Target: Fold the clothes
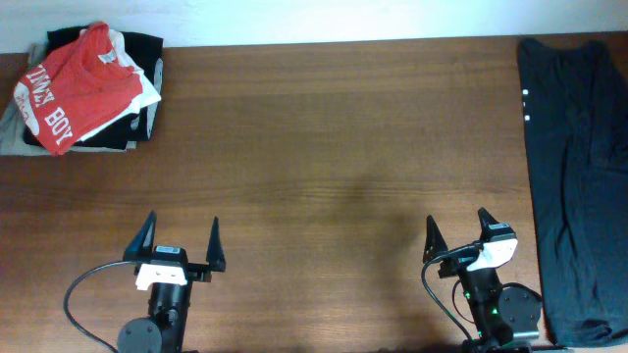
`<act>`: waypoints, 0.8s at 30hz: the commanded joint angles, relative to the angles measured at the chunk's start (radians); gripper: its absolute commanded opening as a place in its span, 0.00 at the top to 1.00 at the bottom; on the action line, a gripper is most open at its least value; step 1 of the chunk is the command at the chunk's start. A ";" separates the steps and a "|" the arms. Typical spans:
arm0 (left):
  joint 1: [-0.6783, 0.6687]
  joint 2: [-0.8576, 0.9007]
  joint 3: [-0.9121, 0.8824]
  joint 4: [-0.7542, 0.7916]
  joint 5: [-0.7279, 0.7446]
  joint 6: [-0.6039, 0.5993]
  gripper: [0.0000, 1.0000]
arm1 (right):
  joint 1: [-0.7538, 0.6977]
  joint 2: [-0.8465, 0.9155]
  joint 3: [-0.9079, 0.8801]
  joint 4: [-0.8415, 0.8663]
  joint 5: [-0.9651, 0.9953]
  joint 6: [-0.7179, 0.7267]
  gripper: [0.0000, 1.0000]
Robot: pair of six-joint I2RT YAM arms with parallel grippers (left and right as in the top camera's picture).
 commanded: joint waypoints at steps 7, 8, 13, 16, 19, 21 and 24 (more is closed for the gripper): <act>-0.008 0.001 -0.024 -0.195 -0.022 -0.006 0.01 | -0.006 -0.007 -0.005 -0.008 0.005 -0.004 0.01; -0.008 0.002 -0.024 -0.193 -0.023 -0.005 0.01 | -0.006 -0.007 -0.005 -0.008 0.005 -0.004 0.01; -0.008 0.002 -0.024 -0.194 -0.023 -0.005 0.01 | -0.006 -0.007 -0.005 -0.008 0.005 -0.004 0.01; -0.008 0.002 -0.024 -0.194 -0.023 -0.005 0.01 | -0.006 -0.007 -0.005 -0.008 0.005 -0.004 0.01; -0.008 0.002 -0.024 -0.194 -0.023 -0.005 0.01 | -0.006 -0.007 -0.005 -0.008 0.005 -0.004 0.01; -0.008 0.002 -0.024 -0.194 -0.023 -0.006 0.01 | -0.006 -0.007 -0.005 -0.008 0.005 -0.004 0.01; -0.008 0.002 -0.024 -0.194 -0.023 -0.005 0.01 | -0.006 -0.007 -0.005 -0.008 0.005 -0.004 0.01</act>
